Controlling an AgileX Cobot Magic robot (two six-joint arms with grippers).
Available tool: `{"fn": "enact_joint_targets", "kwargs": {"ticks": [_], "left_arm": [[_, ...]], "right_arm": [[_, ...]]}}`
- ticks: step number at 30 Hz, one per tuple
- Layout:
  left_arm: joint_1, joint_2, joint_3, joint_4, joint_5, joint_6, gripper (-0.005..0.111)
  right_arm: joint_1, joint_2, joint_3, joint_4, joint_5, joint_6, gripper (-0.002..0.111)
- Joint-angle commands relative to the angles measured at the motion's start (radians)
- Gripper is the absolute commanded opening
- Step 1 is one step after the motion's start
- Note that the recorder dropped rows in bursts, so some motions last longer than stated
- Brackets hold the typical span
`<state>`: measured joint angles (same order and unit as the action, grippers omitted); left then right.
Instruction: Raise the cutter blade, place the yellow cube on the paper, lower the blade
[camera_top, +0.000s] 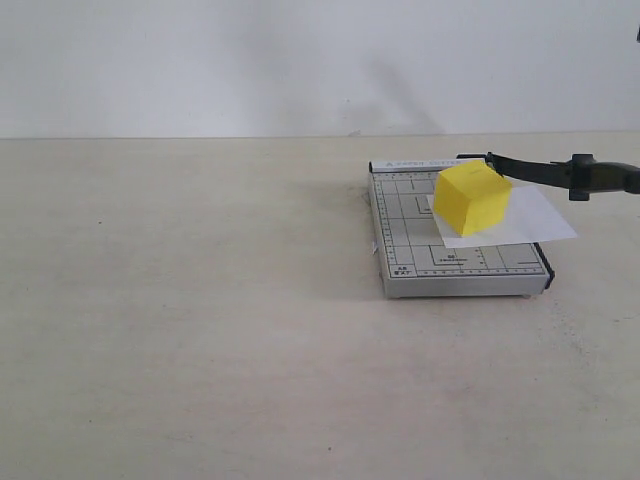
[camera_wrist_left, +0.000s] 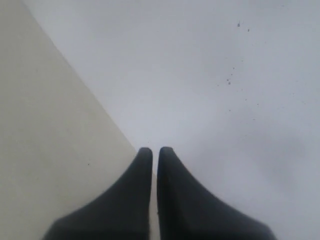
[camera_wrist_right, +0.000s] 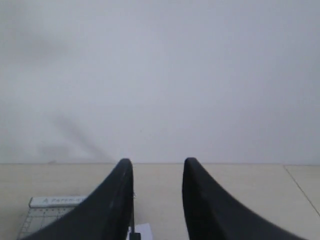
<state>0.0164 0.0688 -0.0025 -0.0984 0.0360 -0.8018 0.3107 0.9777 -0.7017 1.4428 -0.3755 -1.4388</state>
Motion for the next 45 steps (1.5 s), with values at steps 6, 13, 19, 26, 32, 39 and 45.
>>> {"fn": "enact_joint_targets", "kwargs": {"ticks": [6, 13, 19, 26, 32, 39, 45], "left_arm": [[-0.002, -0.069, 0.002, 0.013, -0.087, 0.009, 0.004], [-0.002, -0.069, 0.002, 0.032, -0.092, 0.009, 0.004], [-0.002, -0.069, 0.002, 0.032, -0.06, 0.009, 0.004], [-0.002, -0.069, 0.002, 0.123, 0.3, 0.366, 0.004], [-0.002, -0.069, 0.002, 0.129, 0.276, 0.58, 0.004], [-0.002, -0.069, 0.002, 0.129, 0.315, 0.601, 0.004], [-0.007, -0.069, 0.002, 0.129, 0.308, 0.601, 0.004]], "right_arm": [[-0.001, 0.152, -0.136, 0.302, -0.059, -0.396, 0.034], [-0.003, 0.194, -0.168, 0.302, -0.154, -0.497, 0.034], [-0.003, 0.215, -0.168, 0.302, -0.259, -0.5, 0.034], [-0.003, 0.21, -0.168, 0.302, -0.251, -0.51, 0.034], [-0.005, 0.271, -0.189, 0.302, -0.18, -0.504, 0.034], [-0.107, 0.326, -0.322, 0.302, -0.145, -0.556, 0.034], [-0.294, 0.411, -0.308, 0.302, 0.243, -0.305, 0.034]]}}
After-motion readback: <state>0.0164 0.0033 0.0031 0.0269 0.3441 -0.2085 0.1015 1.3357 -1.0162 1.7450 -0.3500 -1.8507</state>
